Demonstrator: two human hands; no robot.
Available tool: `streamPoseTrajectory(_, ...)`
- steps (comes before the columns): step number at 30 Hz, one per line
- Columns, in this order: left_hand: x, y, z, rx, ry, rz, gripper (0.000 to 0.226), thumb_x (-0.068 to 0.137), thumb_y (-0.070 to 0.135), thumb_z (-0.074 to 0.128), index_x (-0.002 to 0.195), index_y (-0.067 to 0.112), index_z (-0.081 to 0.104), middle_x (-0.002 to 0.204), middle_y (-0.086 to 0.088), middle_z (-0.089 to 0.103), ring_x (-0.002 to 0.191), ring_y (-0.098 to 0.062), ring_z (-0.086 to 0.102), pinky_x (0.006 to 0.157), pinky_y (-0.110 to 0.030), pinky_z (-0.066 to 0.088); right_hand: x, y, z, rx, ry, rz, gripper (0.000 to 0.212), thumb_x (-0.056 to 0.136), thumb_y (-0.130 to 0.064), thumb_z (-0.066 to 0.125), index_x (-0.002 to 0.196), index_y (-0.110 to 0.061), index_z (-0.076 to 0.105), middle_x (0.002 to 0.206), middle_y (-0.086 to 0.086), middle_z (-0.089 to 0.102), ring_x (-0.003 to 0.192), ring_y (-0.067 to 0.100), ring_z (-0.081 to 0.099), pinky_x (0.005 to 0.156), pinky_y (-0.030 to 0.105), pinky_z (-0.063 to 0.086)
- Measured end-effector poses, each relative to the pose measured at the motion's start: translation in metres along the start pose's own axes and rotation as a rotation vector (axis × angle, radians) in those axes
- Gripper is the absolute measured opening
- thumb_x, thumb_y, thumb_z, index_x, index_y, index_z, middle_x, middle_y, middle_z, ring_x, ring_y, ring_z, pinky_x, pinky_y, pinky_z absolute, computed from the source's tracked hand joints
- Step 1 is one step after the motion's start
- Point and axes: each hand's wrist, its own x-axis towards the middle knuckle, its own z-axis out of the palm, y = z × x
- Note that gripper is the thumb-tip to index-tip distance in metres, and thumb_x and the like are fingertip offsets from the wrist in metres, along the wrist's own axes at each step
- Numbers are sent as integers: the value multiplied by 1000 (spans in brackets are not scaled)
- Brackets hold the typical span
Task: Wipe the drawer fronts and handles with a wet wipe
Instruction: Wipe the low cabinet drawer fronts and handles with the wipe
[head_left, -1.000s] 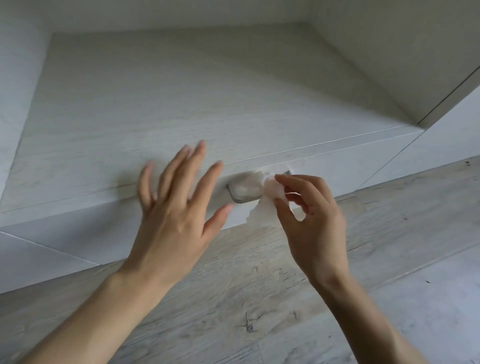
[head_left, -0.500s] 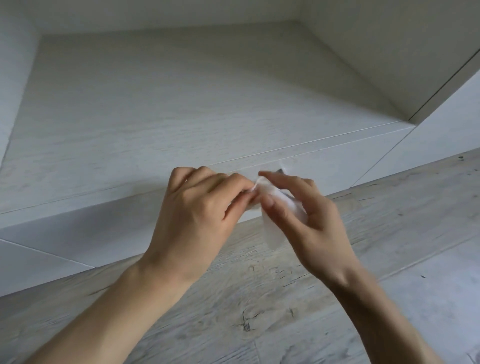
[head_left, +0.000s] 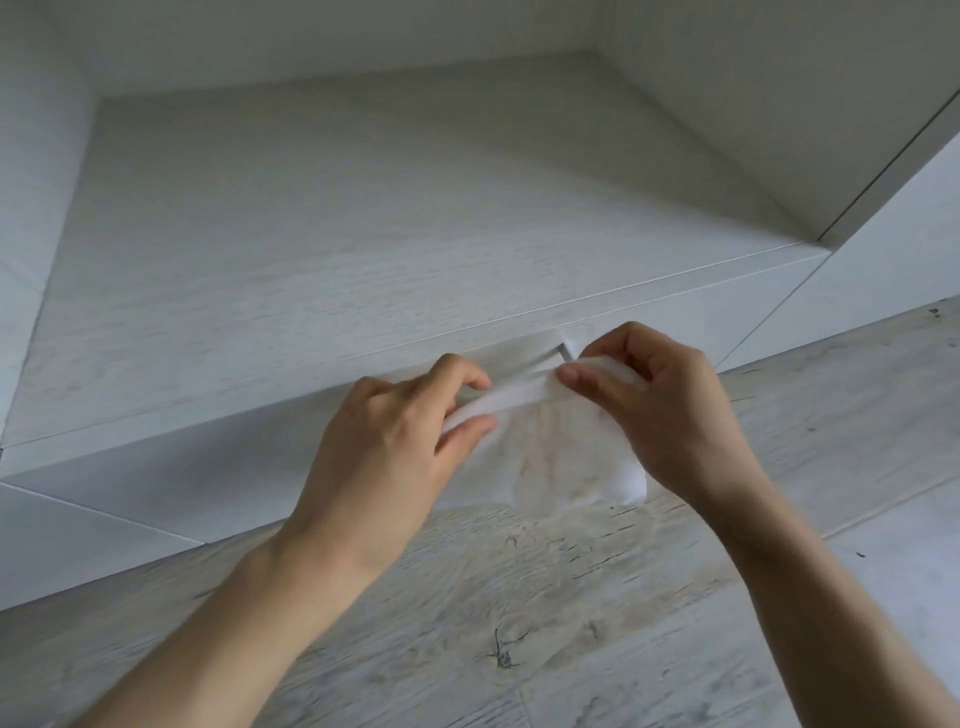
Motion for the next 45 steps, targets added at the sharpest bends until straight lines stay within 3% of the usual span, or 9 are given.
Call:
streamPoseTrajectory(4,1,-6,6,78,-25,-9,38,77,3,81,99,16,52,80,0,66,61,-21,61,57,-24,44,14,21,16,-225,175,-72,15,84,-25,73,90,-17,62,84,-15,62,76,-1,52,66,7,38)
streamPoseTrajectory(6,2,-7,8,68,-22,-1,34,78,-6,76,96,13,55,88,-4,61,60,-21,56,47,-32,48,14,33,30,-366,355,-194,26,84,-23,74,103,-12,61,101,-2,56,90,10,48,82,21,39)
streamPoseTrajectory(9,2,-8,12,91,-12,22,24,76,-13,74,91,3,63,91,-10,55,58,-18,51,39,-34,48,6,42,48,-532,583,-452,20,87,-21,66,101,-7,67,101,13,59,93,22,45,81,34,36)
streamPoseTrajectory(12,0,-12,14,131,-9,38,22,75,-13,75,91,0,66,90,-12,55,58,-20,54,42,-34,49,-11,53,67,-499,398,-650,28,97,-18,52,110,1,68,112,17,66,106,29,60,93,37,46)
streamPoseTrajectory(15,-3,-16,12,264,31,71,16,80,-7,71,93,3,70,94,-12,59,69,-26,60,54,-38,53,-31,62,90,-557,172,-714,43,100,-24,48,135,2,51,142,20,48,138,32,38,113,42,34)
streamPoseTrajectory(18,-8,-24,4,387,112,144,15,87,5,61,99,6,70,103,-13,61,83,-26,56,71,-39,47,-32,69,90,-539,121,-724,47,103,-29,42,143,-5,40,151,17,35,145,30,25,115,45,31)
streamPoseTrajectory(29,-22,-58,-12,633,60,-18,58,99,37,34,145,2,40,154,-24,33,142,-35,25,119,-46,8,-6,71,81,-354,501,-649,22,90,-21,64,103,-7,74,114,12,68,115,27,57,97,50,47)
streamPoseTrajectory(34,-30,-67,-8,713,57,7,61,98,40,34,152,13,29,158,-18,28,145,-35,20,121,-43,-6,-7,64,98,-324,465,-688,21,87,-19,68,100,-4,74,109,9,70,112,27,59,108,49,38)
streamPoseTrajectory(45,-28,-70,-6,710,36,3,62,97,46,32,152,16,30,158,-11,29,144,-34,21,120,-39,-8,-3,67,96,-322,504,-663,24,86,-30,69,94,-8,75,107,6,70,112,22,59,106,53,38)
